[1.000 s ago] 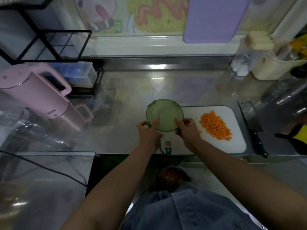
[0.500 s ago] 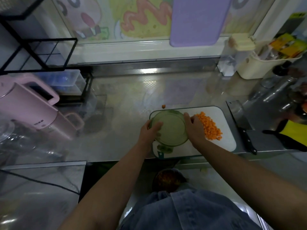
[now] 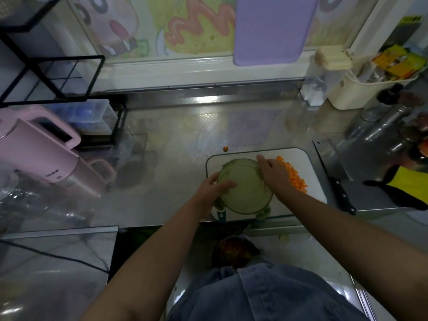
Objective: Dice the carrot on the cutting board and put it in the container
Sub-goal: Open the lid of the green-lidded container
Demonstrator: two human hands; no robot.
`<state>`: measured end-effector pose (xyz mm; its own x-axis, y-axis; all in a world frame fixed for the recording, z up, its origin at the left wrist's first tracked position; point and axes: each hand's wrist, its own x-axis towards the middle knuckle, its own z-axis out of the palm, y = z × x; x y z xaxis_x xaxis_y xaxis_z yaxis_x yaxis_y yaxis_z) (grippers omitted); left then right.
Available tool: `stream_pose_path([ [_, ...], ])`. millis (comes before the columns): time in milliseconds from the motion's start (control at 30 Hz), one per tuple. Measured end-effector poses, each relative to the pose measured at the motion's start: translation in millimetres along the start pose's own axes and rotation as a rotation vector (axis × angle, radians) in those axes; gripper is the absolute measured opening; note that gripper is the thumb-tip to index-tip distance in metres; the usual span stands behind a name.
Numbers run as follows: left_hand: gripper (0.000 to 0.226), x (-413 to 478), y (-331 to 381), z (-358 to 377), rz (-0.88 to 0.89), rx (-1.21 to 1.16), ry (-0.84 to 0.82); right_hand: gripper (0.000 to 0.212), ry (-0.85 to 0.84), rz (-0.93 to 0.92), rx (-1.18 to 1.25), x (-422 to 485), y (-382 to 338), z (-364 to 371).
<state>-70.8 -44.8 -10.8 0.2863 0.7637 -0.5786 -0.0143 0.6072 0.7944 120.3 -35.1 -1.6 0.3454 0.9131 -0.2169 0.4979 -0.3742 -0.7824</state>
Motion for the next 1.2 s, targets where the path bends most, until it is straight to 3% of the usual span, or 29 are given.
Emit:
stream_pose_path([
  [100, 0.049, -1, 5, 3, 0.029, 0.010, 0.028, 0.048, 0.050, -0.006, -0.006, -2, 4, 1],
  [267, 0.041, -2, 5, 2, 0.029, -0.073, -0.016, 0.049, 0.119, 0.159, 0.237, -4, 12, 8],
  [367, 0.052, -4, 3, 3, -0.030, -0.081, -0.047, 0.042, 0.155, 0.224, 0.293, -4, 14, 12],
  [533, 0.034, -3, 0, 0, -0.013, -0.006, -0.032, 0.033, 0.015, 0.046, 0.083, -1, 4, 3],
  [667, 0.034, -3, 5, 3, -0.023, 0.137, -0.092, 0.038, -0.104, -0.140, -0.050, 1, -1, 4],
  [800, 0.057, -3, 6, 6, -0.017, 0.207, -0.135, 0.038, -0.101, -0.098, -0.023, -1, 5, 5],
  [933, 0.045, -2, 4, 5, -0.041, 0.199, -0.112, 0.032, -0.041, -0.069, 0.010, -2, 9, 8],
  [1033, 0.039, -4, 5, 4, -0.045, 0.135, 0.022, 0.027, -0.035, -0.231, 0.015, -4, 7, 8],
  [1133, 0.039, -2, 5, 0, -0.034, -0.159, 0.241, 0.052, -0.174, -0.491, 0.001, -13, 4, 3],
  [1200, 0.043, -1, 7, -3, -0.010, -0.266, 0.337, 0.071, -0.322, -0.698, -0.133, -18, 5, 3],
])
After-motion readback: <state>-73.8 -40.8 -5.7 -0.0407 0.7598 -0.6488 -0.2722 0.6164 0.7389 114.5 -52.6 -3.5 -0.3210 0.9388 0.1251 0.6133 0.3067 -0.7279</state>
